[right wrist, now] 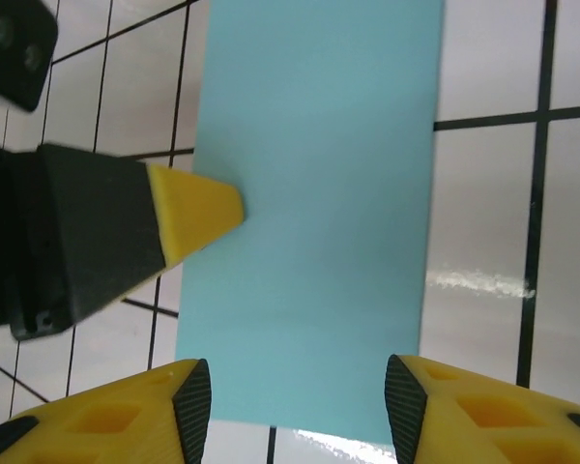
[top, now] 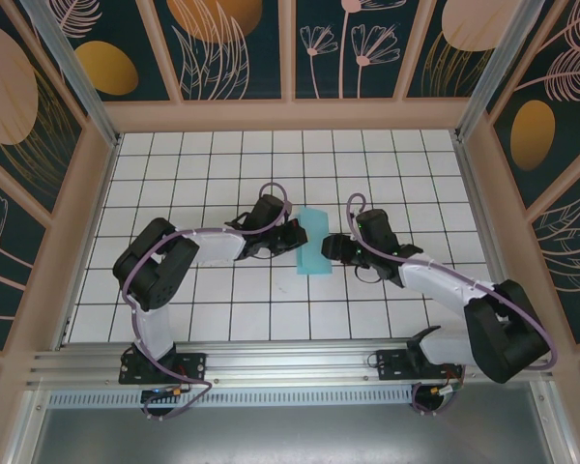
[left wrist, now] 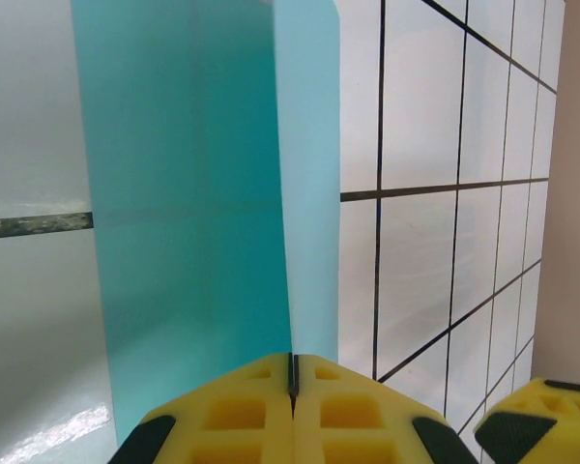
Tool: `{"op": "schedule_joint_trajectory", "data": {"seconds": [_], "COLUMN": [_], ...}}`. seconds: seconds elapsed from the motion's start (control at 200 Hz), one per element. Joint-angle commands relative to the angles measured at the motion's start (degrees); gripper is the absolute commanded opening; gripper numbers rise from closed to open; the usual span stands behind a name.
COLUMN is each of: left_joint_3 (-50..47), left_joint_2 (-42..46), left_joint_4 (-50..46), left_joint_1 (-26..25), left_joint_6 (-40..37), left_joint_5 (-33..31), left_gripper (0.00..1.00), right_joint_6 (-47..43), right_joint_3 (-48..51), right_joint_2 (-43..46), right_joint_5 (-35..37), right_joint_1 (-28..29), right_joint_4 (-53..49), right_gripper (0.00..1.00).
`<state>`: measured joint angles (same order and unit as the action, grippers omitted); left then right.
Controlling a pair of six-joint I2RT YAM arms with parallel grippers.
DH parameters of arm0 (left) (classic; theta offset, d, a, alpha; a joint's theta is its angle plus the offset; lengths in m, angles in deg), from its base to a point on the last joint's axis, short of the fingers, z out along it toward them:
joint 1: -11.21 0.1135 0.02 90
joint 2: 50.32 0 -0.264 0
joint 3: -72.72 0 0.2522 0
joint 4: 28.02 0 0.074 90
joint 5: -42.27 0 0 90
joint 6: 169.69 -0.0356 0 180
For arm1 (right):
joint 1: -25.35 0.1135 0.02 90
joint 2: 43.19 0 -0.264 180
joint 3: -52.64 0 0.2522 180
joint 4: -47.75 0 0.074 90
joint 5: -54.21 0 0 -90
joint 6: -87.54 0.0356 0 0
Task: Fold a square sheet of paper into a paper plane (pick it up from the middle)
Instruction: Fold the triangle a second time at the center of the table.
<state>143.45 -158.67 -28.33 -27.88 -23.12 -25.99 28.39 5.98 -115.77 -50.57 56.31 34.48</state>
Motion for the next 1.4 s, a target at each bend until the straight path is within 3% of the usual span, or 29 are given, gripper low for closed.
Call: {"op": "schedule_joint_trajectory", "data": {"seconds": [0.0, 0.16, 0.36, 0.736, 0.966, 1.196, 1.391], "left_joint_3": [-0.6, 1.4, 2.9, 2.6, 2.6, 2.7, 2.8], "left_joint_2": [1.9, 0.9, 0.5, 0.3, 0.2, -0.1, -0.1], "left_joint_4": [-0.3, -1.9, -3.5, -3.1, -3.1, -3.1, -3.1], "left_joint_1": [1.0, 1.3, 1.3, 1.3, 1.2, 1.2, 1.2], "left_joint_6": [-1.4, -1.9, -2.2, -1.6, -1.5, -1.5, -1.4], "left_joint_5": [2.8, 3.7, 3.3, 3.8, 3.7, 4.1, 3.8], "left_gripper": [0.04, 0.05, 0.04, 0.05, 0.06, 0.07, 0.08], "right_joint_6": [-2.3, -7.4, -15.9, -28.5, -29.4, -29.9, -29.3], "right_joint_3": [2.4, 5.6, 8.5, 3.5, 1.7, 0.1, 0.0], "right_joint_2": [2.1, 4.3, 5.4, -5.8, -10.7, -13.1, -12.7], "right_joint_5": [0.8, 9.0, 25.3, 31.0, 42.2, 42.6, 42.1], "right_joint_1": [3.2, 11.9, 21.6, 27.2, 29.0, 29.2, 29.4], "right_joint_4": [3.0, 7.8, 14.4, 16.7, 18.1, 18.4, 18.2], "right_gripper": [0.52, 0.51, 0.55, 0.59, 0.6, 0.53, 0.4]}}
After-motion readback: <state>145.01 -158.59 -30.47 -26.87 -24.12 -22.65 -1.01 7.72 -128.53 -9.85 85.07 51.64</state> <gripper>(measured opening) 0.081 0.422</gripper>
